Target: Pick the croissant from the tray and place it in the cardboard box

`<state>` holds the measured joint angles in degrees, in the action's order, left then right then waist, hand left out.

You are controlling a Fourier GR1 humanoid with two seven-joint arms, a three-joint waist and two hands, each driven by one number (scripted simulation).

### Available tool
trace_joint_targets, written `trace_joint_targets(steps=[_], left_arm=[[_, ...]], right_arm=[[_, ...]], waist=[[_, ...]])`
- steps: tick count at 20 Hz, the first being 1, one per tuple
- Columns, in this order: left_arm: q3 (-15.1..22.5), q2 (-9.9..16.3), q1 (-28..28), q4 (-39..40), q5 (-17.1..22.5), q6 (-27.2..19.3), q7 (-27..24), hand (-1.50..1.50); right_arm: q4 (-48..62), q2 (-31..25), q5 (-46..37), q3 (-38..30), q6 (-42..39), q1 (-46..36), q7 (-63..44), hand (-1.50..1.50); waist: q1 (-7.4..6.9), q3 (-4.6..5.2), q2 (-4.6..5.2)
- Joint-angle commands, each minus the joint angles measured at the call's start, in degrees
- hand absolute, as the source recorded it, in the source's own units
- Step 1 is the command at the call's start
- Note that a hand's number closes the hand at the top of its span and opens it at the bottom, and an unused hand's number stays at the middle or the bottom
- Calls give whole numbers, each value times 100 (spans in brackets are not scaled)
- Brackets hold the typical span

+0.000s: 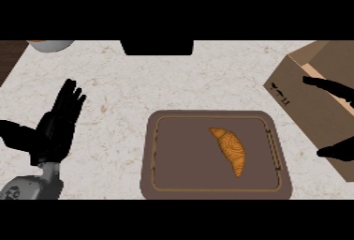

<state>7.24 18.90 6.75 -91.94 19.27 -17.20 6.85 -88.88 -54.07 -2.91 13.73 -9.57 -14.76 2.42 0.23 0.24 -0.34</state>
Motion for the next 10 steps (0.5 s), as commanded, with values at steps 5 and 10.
trace_joint_targets(steps=[5,10], left_arm=[[-159,30,-103,-287,-38,87,183,0],[-122,-242,-109,23,-184,191,-52,0]], right_arm=[[-1331,144,734,74,-1220,-517,-2277,-150],[-1935,1092,397,495,-916,-471,-3155,-150]], waist=[[-45,-19,23],[-28,-21,30]])
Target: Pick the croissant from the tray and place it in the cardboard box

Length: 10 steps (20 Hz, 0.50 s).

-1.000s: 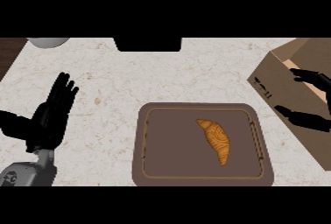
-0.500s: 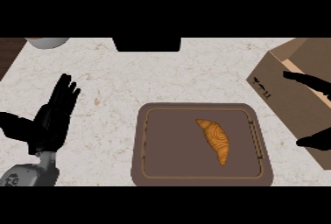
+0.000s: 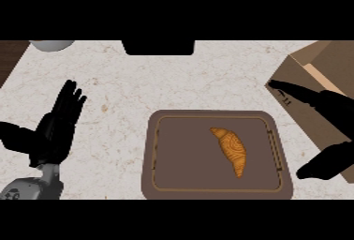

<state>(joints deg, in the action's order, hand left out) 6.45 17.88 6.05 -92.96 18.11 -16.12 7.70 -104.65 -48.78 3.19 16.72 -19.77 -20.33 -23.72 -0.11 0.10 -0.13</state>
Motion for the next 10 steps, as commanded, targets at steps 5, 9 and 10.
trace_joint_targets(steps=[5,9,10], left_arm=[[-212,-24,179,-291,-188,-32,574,0],[-178,-273,325,-91,-401,-64,375,0],[-375,-61,-249,-479,-179,331,357,0]], right_arm=[[-615,854,-553,173,-269,210,-979,-150],[-640,1222,-978,272,-365,191,-1445,-150],[-502,1275,-975,18,-500,338,-1230,-150]], waist=[[21,-9,3],[24,-9,8],[-2,-9,6]])
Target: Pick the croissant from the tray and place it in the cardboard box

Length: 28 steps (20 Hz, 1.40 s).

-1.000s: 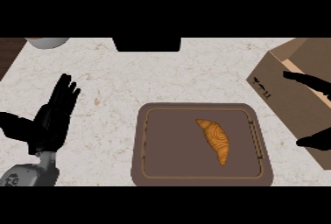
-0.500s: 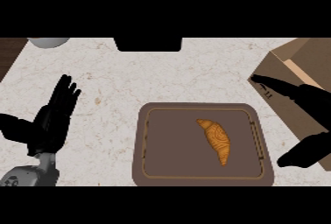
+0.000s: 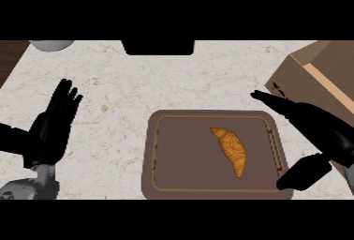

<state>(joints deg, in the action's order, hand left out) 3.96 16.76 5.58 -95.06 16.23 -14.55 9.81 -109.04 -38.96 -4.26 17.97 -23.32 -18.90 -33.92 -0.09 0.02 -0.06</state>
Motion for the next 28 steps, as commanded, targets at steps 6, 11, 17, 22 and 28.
trace_joint_targets(steps=[6,11,17,22,28], left_arm=[[-112,-248,71,-147,-249,133,340,0],[-230,-365,-75,-33,-307,370,68,0],[-340,-475,-111,-202,-406,401,229,0],[-528,-539,-204,-241,-444,562,151,0],[-480,-733,46,-42,-702,443,326,0]], right_arm=[[-231,999,-774,20,-337,403,-372,-150],[616,1428,-1560,-21,-218,273,272,-150],[1028,1529,-1985,-274,-295,553,947,-150],[734,2186,-2190,-120,-577,419,289,-150],[1566,2286,-2977,-182,-345,259,947,-150]], waist=[[6,-2,0],[-10,-3,6],[-5,-3,7],[-5,-2,2],[-7,-3,7]])
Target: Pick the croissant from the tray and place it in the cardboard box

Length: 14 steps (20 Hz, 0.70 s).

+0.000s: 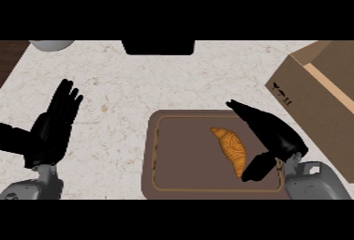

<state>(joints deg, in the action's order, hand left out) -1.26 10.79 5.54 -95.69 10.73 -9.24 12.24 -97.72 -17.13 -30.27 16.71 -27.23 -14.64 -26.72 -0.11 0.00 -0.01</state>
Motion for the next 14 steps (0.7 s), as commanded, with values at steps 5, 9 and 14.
trace_joint_targets(steps=[5,9,14], left_arm=[[-93,-158,5,52,-128,154,-23,0],[-74,-228,-71,-232,-167,133,173,0],[-189,-244,0,-148,-213,223,132,0]], right_arm=[[141,95,-399,-378,-320,56,263,-150],[924,401,-795,-311,20,-160,717,-150],[830,510,-894,-423,-14,47,860,-150]], waist=[[7,0,-1],[-10,-1,0],[3,-1,-1]])
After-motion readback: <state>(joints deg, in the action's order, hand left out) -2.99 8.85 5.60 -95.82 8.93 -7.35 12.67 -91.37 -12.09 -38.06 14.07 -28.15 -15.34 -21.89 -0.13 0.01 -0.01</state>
